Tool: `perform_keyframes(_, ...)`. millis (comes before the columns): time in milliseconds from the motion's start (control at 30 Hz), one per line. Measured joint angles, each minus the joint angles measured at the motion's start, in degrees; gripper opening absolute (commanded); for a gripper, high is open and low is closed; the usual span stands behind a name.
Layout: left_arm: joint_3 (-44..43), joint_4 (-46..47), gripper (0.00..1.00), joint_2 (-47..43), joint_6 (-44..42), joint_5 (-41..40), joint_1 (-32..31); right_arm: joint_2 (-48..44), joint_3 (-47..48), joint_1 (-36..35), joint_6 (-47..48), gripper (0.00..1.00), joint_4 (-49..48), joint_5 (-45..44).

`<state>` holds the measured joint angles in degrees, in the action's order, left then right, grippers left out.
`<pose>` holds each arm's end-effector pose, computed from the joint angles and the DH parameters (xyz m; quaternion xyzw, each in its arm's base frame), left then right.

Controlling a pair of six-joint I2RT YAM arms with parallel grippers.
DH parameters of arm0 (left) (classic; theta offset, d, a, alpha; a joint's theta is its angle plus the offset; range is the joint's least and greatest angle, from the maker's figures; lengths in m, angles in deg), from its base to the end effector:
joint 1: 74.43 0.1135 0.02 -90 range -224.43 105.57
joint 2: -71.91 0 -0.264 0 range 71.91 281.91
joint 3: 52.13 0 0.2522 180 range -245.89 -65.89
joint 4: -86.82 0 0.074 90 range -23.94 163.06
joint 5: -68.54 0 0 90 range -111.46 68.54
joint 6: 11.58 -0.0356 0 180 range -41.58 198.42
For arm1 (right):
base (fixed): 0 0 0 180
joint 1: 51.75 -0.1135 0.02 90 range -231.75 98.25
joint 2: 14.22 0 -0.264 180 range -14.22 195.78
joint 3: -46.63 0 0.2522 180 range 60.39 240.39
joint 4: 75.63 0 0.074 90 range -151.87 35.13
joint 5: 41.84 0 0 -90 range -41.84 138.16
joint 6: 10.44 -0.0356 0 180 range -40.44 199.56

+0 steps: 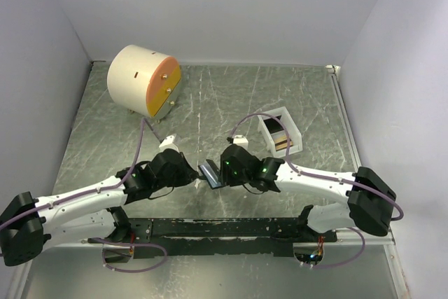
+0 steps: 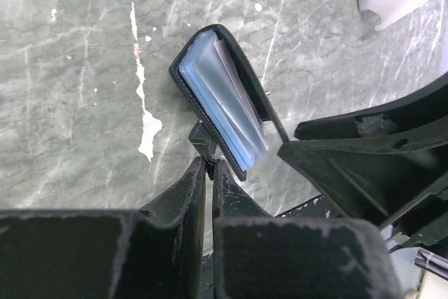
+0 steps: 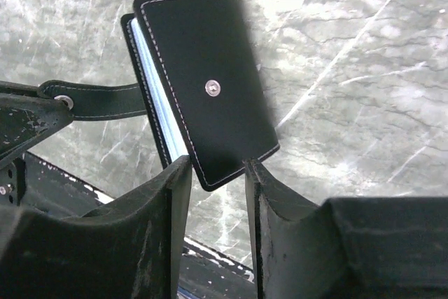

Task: Put the credit cards into the card holder
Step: Open the card holder at the center of the board.

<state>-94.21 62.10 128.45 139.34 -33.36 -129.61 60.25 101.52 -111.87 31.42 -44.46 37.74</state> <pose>0.1219 -0.1625 0.2020 -0.0894 0.8950 -0.3126 0.3053 0.1331 0.2187 0.1989 -0.0676 0.9361 0.2209 0.2653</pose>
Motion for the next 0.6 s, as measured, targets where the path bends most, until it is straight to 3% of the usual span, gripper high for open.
perform_keyframes(300,2.2,-1.9,0.07,-1.4,0.7,-1.5,0.0,-2.7,0.3,0.1,0.8,0.05,2.3,-4.6)
perform_keyframes(467,2.8,-4.1,0.07,-1.4,1.0,-2.7,0.0,-3.1,-0.1,0.9,0.6,0.05,2.5,-5.6)
perform_keyframes(600,2.8,-7.0,0.07,-2.0,1.0,-4.2,0.0,-3.0,-1.2,2.3,0.0,0.23,3.6,-5.7)
